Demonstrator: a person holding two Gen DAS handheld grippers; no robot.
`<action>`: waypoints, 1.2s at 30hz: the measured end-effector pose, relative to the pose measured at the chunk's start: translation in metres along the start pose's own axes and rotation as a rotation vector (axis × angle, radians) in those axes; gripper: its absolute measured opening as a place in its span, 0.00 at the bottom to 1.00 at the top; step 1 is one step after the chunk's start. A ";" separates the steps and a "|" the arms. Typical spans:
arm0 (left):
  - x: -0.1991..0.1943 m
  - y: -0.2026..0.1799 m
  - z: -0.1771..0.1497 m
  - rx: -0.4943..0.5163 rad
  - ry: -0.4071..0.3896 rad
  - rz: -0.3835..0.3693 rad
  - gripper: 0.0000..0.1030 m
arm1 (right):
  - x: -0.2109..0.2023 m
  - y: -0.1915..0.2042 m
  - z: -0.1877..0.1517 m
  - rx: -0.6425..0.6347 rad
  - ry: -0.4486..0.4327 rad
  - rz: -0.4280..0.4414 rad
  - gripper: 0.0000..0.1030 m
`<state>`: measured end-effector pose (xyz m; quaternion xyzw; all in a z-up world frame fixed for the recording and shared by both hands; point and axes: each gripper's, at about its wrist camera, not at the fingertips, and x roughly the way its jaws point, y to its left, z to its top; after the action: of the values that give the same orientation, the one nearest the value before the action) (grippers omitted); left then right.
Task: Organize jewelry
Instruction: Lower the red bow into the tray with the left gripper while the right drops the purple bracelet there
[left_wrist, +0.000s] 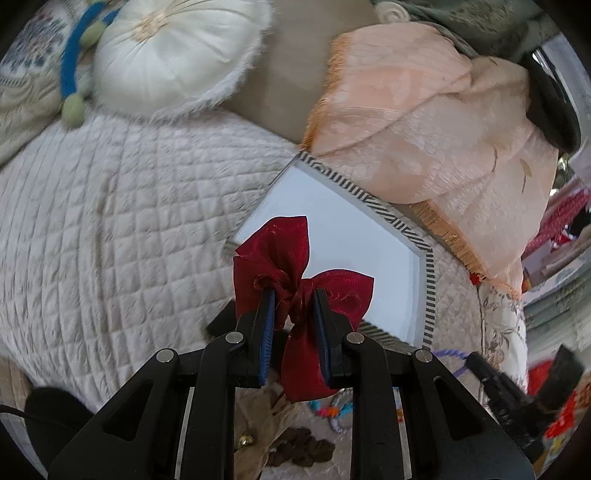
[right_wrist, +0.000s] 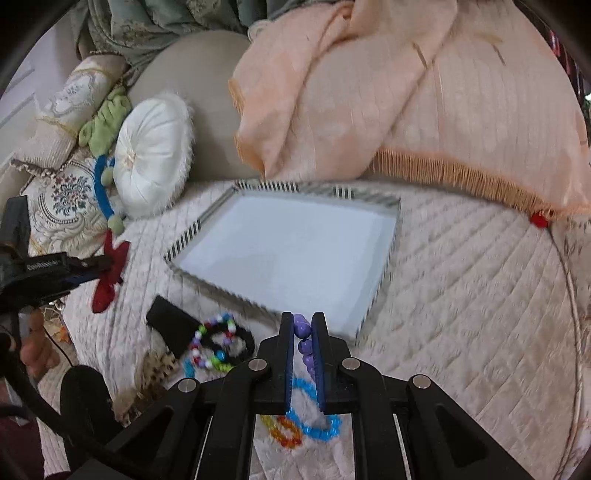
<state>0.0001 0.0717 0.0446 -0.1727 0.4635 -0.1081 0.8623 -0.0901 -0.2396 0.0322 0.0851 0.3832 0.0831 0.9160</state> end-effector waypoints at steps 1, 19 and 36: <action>0.005 -0.006 0.005 0.014 -0.001 0.003 0.19 | 0.000 -0.001 0.003 -0.001 -0.006 -0.001 0.08; 0.144 -0.043 0.052 0.139 0.103 0.175 0.19 | 0.105 -0.029 0.029 0.134 0.102 -0.049 0.08; 0.136 -0.037 0.023 0.201 0.101 0.265 0.49 | 0.102 -0.051 0.005 0.218 0.105 -0.005 0.35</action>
<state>0.0929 -0.0052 -0.0325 -0.0170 0.5118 -0.0478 0.8576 -0.0115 -0.2675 -0.0461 0.1786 0.4376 0.0431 0.8802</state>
